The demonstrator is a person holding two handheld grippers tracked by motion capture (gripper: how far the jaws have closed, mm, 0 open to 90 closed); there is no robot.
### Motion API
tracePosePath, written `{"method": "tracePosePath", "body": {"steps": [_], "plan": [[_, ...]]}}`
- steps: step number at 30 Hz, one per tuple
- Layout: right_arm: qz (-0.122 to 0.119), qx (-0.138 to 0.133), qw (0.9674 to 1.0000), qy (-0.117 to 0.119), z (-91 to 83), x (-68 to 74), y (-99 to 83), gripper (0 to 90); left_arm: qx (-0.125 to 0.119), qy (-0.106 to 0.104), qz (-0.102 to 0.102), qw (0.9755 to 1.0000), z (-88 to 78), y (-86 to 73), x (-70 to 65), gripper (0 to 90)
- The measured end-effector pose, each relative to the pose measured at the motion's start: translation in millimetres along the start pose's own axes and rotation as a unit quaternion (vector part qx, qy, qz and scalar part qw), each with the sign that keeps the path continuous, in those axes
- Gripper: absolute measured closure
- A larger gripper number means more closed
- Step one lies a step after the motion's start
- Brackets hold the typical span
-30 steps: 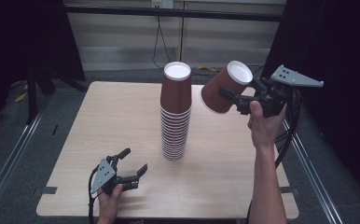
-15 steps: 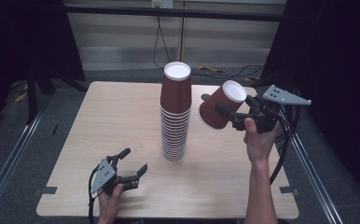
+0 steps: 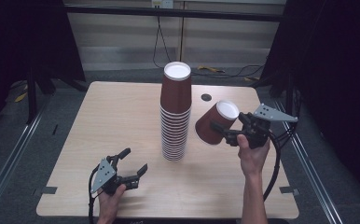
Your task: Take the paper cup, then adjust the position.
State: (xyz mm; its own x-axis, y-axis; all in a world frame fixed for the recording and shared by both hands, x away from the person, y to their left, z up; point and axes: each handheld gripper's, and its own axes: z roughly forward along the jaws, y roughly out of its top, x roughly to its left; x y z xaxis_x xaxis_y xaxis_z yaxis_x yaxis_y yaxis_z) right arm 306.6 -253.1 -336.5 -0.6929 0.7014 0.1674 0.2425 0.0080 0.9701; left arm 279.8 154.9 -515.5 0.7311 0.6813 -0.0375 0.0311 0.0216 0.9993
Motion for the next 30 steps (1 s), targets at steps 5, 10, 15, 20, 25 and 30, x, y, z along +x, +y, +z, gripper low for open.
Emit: {"method": "tracePosePath", "body": {"steps": [5,10,15,20,25,30], "plan": [[0.006,0.006,1.0000,0.000,1.0,1.8,-15.3,21.0,0.001,0.001,0.001,1.0000,0.2,0.1,0.2,15.5],[0.014,0.012,0.9998,0.005,1.9,2.4,-27.7,21.0,0.003,-0.003,-0.001,1.0000,1.0,0.3,0.5,15.4],[0.017,0.020,0.9996,0.011,3.4,6.1,-38.0,21.1,0.018,-0.013,0.005,0.9997,4.0,1.7,-0.2,15.4],[0.017,0.021,0.9995,0.019,5.1,8.3,-44.9,21.1,0.027,-0.023,-0.001,0.9994,7.2,5.2,-1.2,15.5],[0.022,0.025,0.9990,0.029,9.4,12.2,-54.0,21.2,0.033,-0.043,0.011,0.9985,9.1,13.5,-1.4,15.7],[0.023,0.025,0.9987,0.039,12.6,16.5,-60.8,21.2,0.039,-0.066,0.012,0.9970,12.5,22.6,-6.0,15.7]]}}
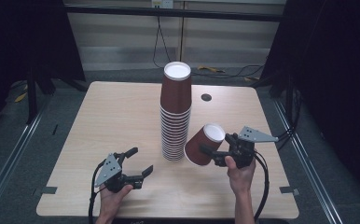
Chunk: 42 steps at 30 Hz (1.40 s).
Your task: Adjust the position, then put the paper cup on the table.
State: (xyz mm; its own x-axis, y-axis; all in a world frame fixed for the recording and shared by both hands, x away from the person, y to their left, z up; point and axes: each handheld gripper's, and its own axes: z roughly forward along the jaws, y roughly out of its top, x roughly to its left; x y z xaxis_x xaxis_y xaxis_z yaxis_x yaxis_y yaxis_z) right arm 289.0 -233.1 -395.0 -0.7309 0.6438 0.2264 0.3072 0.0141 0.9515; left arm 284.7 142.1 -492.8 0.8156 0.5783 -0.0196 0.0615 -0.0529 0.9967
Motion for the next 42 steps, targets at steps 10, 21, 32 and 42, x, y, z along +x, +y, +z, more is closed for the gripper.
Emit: {"method": "tracePosePath", "body": {"steps": [10,21,32,42], "plan": [[0.002,0.014,0.9997,0.021,12.5,6.1,-11.0,21.2,0.002,-0.041,0.007,0.9991,9.9,10.1,-10.2,15.8],[0.003,0.018,0.9988,0.046,22.2,11.6,-16.4,21.3,0.016,-0.087,0.014,0.9960,20.1,18.2,-16.5,15.8],[-0.006,0.027,0.9974,0.067,28.0,17.9,-22.1,21.6,0.017,-0.130,0.013,0.9913,32.2,20.0,-25.7,15.6],[-0.007,0.031,0.9955,0.089,33.9,23.3,-28.0,21.8,0.021,-0.152,0.019,0.9880,41.9,19.6,-35.4,15.4]]}}
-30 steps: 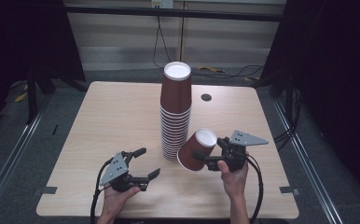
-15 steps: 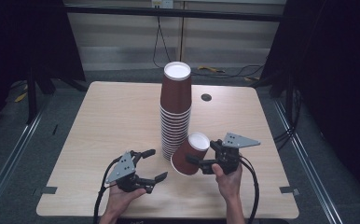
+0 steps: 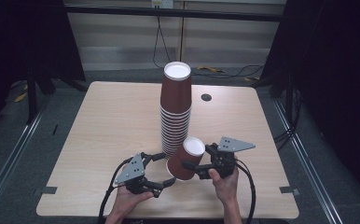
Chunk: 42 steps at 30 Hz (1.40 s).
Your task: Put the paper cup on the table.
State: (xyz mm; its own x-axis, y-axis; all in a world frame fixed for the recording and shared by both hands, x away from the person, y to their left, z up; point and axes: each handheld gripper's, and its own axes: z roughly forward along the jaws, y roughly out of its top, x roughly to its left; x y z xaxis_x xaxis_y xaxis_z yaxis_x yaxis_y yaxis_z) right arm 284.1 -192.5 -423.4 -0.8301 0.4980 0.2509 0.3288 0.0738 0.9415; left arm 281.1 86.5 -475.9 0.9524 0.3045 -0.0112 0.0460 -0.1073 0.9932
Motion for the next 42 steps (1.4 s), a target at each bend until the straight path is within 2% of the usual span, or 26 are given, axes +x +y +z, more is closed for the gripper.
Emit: {"method": "tracePosePath", "body": {"steps": [1,4,6,13,18,21,31,38,42], "plan": [[0.000,0.002,1.0000,0.002,1.6,0.4,0.0,21.9,0.006,0.003,0.002,1.0000,0.3,0.0,0.1,15.4],[0.002,0.004,0.9999,0.009,5.9,1.4,-0.3,21.9,0.007,-0.008,-0.003,0.9999,3.2,-1.4,2.1,15.4],[0.002,0.002,1.0000,0.009,7.5,1.8,-0.1,21.9,0.010,-0.006,-0.004,0.9999,4.4,-1.5,2.2,15.2],[0.001,0.001,0.9998,0.020,11.6,3.0,1.1,22.1,0.003,-0.008,-0.010,0.9999,8.6,-0.4,3.3,10.8],[-0.006,0.005,0.9995,0.029,17.7,5.9,2.7,22.1,0.016,-0.006,0.000,0.9999,13.3,2.2,2.4,6.5],[-0.007,0.007,0.9994,0.033,19.9,7.0,2.8,22.1,0.012,-0.008,-0.007,0.9999,15.5,1.3,2.7,6.8],[-0.010,0.005,0.9991,0.040,22.9,10.1,2.5,21.7,0.008,-0.013,-0.008,0.9999,19.9,2.5,2.9,9.0],[-0.003,0.004,0.9991,0.043,23.8,8.7,1.1,19.8,0.023,-0.013,0.000,0.9997,17.5,3.2,4.3,11.8],[-0.007,0.006,0.9989,0.045,24.3,7.7,0.6,18.7,0.024,-0.010,0.001,0.9997,18.5,2.6,3.9,12.5]]}}
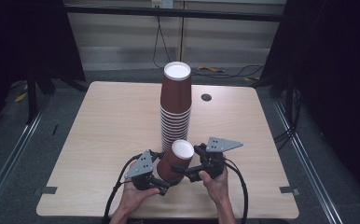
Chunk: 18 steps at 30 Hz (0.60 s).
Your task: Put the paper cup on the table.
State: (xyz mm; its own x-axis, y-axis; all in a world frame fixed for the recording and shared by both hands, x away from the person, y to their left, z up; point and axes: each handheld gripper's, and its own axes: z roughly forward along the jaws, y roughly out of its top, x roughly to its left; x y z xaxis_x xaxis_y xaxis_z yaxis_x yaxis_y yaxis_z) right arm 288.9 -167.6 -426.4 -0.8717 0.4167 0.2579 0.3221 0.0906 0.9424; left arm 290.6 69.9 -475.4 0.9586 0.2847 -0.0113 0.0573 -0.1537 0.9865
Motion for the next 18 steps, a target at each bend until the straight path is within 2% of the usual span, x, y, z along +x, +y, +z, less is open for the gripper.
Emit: {"method": "tracePosePath", "body": {"steps": [9,10,18], "plan": [[0.007,-0.001,1.0000,0.002,0.7,-2.9,-0.8,13.9,0.013,-0.002,0.004,0.9999,-2.3,0.7,2.1,12.9],[0.007,0.000,1.0000,0.000,0.4,-2.9,-0.8,13.9,0.009,0.000,0.002,1.0000,-3.2,0.3,2.0,12.9],[0.010,-0.005,0.9999,0.000,-4.7,-6.0,-2.1,13.3,0.026,-0.001,-0.010,0.9996,-6.8,-1.1,8.8,13.0]]}}
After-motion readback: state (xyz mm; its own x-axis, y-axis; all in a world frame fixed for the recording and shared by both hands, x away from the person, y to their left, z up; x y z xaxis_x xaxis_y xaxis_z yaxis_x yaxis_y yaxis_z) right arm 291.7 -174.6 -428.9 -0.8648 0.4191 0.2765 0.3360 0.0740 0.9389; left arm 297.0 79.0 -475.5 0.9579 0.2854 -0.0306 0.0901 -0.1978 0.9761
